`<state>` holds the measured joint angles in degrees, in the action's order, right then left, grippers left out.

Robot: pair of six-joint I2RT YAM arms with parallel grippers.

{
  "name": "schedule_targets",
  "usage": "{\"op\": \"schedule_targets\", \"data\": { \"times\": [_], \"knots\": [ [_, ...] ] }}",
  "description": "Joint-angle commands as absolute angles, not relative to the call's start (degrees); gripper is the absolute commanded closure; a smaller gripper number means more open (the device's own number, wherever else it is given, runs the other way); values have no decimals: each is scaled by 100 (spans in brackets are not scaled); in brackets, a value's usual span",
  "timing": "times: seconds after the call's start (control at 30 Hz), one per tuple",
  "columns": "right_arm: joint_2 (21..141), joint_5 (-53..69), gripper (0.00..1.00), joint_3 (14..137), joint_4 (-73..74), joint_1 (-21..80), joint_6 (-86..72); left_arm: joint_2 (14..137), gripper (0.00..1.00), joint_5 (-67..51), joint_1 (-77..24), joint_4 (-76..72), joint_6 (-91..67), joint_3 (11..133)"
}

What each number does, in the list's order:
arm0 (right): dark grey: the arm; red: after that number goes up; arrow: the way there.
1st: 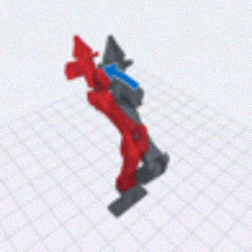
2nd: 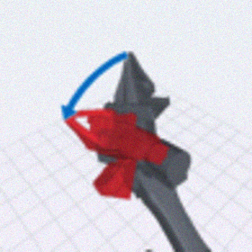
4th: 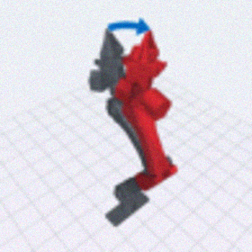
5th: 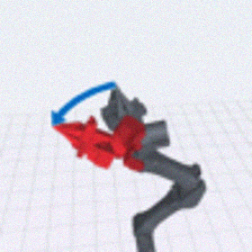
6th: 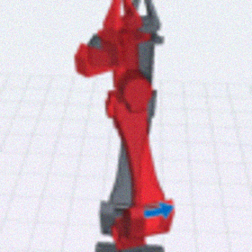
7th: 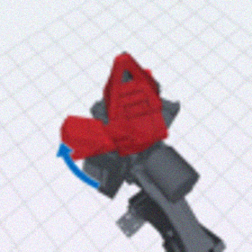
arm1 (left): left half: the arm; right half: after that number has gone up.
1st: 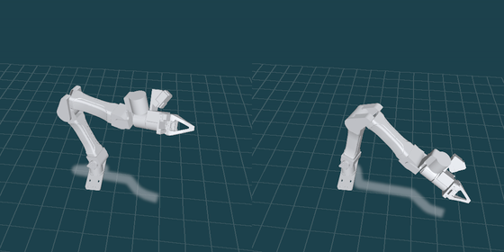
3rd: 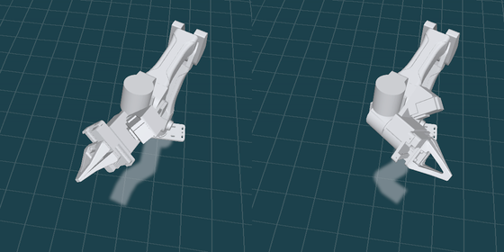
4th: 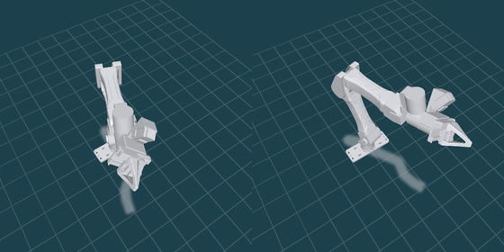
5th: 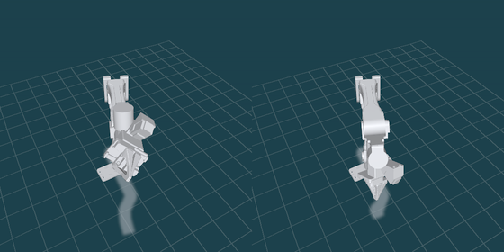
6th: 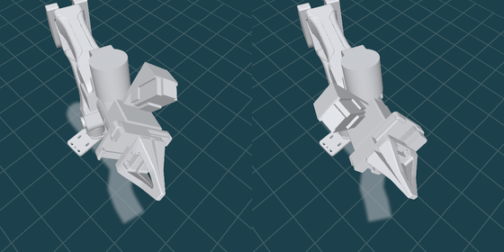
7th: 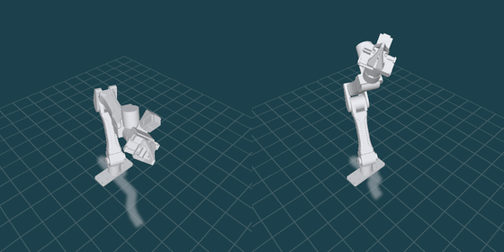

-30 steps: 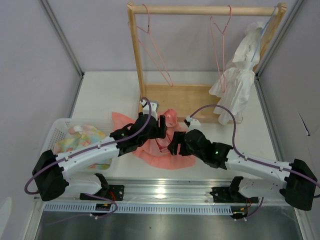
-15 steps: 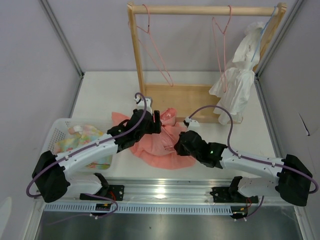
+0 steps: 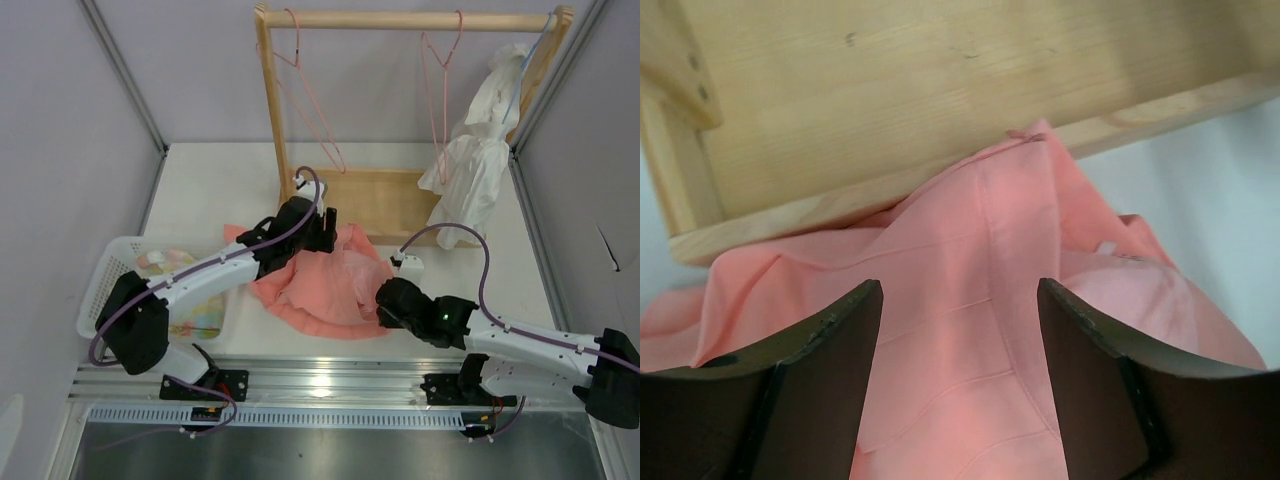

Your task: Place the skirt on the hanger

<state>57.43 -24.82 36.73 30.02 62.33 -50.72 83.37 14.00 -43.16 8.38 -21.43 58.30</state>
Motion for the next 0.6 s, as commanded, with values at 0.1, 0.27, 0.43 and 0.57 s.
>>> {"op": "schedule_targets", "data": {
  "times": [0.1, 0.27, 0.43, 0.57],
  "knots": [
    [5713, -2698, 100, 3569, 3103, 6293, -5335, 8832, 32, 501, -4289, 904, -1398, 6888],
    [5678, -2725, 100, 3542, 3103, 6284, -5361, 9499, 33, 256, -4298, 1195, -1178, 7356],
    [5660, -2733, 100, 3577, 3085, 6284, -5344, 10001, 33, 430, -4333, 1572, -1020, 7803],
    [5634, -2760, 100, 3595, 3094, 6284, -5335, 10335, 33, 650, -4412, 1749, -897, 7998]
  ]
}}
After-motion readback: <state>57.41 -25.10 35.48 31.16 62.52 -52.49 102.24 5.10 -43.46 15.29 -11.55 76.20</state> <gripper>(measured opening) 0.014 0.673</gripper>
